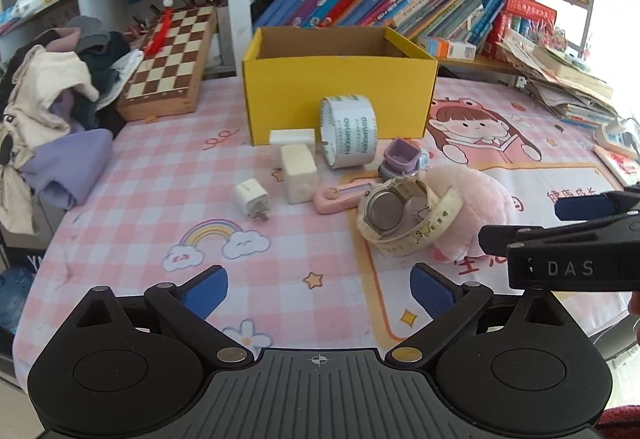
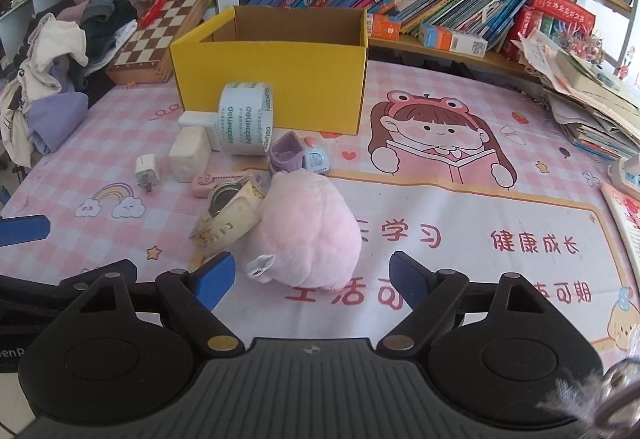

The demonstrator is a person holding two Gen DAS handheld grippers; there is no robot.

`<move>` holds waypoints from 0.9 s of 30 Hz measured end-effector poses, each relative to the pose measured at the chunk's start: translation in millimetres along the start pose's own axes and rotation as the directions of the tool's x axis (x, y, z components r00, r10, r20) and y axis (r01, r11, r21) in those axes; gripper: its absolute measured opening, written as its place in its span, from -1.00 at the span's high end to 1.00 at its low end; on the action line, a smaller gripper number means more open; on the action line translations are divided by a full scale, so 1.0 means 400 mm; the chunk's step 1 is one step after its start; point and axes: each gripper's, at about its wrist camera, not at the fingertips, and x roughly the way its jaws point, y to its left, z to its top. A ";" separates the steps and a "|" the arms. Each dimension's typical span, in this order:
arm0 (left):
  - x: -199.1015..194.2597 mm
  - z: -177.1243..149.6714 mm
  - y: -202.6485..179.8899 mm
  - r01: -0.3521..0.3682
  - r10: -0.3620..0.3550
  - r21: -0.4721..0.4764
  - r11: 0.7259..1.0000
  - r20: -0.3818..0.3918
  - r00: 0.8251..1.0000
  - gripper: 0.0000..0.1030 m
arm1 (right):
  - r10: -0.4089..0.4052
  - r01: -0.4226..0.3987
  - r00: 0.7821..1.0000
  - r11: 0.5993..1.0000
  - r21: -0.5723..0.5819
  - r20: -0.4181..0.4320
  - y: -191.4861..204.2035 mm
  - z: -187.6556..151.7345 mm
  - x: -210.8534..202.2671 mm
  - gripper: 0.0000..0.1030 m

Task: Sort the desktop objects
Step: 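Grasp the beige wristwatch with the left gripper while the right gripper grasps the pink pig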

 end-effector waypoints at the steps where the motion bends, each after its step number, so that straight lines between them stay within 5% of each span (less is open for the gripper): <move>1: 0.008 0.003 -0.003 0.005 -0.005 0.002 1.000 -0.004 1.000 -0.83 | 0.002 -0.002 1.000 1.000 -0.003 -0.006 -0.004 0.005 0.009 -0.63; 12: 0.077 0.021 -0.090 0.097 -0.089 0.142 0.985 -0.056 0.994 -0.62 | 0.078 -0.081 0.994 0.996 -0.037 -0.082 -0.026 0.047 0.099 -0.54; 27: 0.153 0.036 -0.169 0.028 -0.017 0.339 0.940 -0.036 0.999 0.21 | 0.149 -0.156 0.984 0.986 -0.062 -0.100 -0.060 0.074 0.131 -0.32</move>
